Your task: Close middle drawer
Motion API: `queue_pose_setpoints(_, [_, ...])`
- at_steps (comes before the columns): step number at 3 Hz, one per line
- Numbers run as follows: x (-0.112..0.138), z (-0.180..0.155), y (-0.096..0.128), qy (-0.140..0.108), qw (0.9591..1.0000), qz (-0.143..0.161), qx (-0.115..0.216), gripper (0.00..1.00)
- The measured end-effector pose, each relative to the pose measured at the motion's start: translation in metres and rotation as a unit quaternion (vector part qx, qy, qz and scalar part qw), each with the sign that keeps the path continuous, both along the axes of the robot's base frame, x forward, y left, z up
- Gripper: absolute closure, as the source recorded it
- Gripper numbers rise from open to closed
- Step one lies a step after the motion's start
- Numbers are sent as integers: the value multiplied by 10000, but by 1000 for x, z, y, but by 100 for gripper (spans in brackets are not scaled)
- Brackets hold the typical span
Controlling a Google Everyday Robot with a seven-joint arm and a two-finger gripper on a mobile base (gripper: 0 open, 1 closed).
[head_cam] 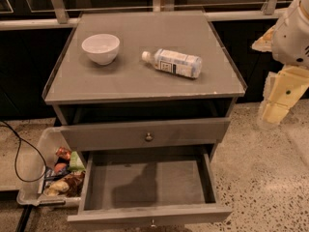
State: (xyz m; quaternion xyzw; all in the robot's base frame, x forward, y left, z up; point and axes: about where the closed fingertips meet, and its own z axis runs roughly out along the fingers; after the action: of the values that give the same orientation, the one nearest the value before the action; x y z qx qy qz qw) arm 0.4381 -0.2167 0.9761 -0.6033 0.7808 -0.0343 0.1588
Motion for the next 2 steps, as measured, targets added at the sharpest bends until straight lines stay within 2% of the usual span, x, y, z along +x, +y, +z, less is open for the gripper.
queue_pose_setpoints(2, [-4,-6,0,-15,10000,42,70,0])
